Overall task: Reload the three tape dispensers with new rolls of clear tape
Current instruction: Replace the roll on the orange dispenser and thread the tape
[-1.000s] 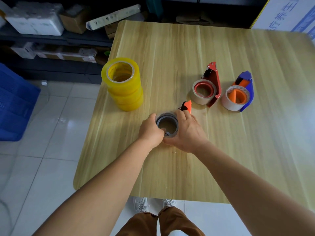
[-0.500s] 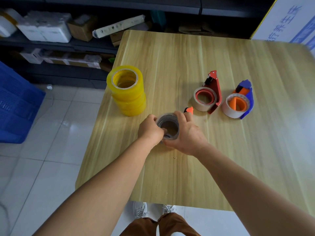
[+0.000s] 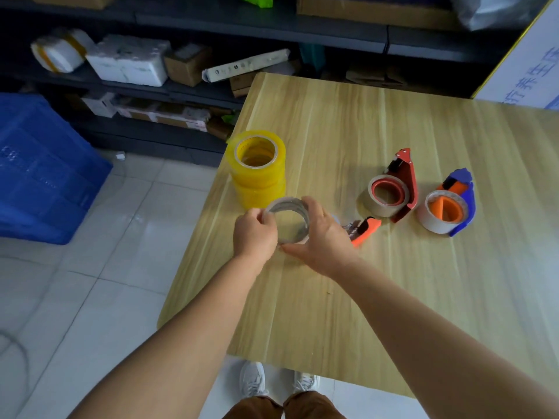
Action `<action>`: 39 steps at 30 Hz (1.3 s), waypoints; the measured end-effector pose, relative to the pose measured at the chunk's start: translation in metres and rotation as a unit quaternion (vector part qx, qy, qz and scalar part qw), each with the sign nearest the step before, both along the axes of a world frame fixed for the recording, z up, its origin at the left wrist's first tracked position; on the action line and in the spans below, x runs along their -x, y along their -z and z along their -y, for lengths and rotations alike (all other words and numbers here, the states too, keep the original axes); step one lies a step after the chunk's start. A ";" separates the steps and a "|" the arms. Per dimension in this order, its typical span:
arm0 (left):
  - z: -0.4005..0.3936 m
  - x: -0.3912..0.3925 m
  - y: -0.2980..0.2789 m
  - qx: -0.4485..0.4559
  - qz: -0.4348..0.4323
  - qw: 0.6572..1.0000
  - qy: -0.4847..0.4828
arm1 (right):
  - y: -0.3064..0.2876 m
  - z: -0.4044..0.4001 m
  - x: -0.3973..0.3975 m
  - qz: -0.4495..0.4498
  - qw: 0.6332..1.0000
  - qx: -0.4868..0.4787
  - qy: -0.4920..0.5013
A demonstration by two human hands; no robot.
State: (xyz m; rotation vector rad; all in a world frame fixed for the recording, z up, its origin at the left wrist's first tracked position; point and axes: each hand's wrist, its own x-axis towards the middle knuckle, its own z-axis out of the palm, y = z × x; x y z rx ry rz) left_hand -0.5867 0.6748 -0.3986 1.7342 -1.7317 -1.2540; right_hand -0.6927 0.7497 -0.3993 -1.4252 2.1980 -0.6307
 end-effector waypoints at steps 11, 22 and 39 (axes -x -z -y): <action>0.033 -0.064 0.026 -0.032 0.051 0.997 -0.042 | 0.031 0.065 -0.066 0.034 0.996 -0.066 -0.044; 0.050 -0.068 0.035 -0.070 0.092 0.993 0.034 | 0.034 0.073 -0.069 0.025 0.995 -0.091 -0.034; 0.113 0.006 -0.017 0.002 0.025 0.999 0.040 | -0.017 0.133 -0.009 0.072 0.989 -0.024 0.123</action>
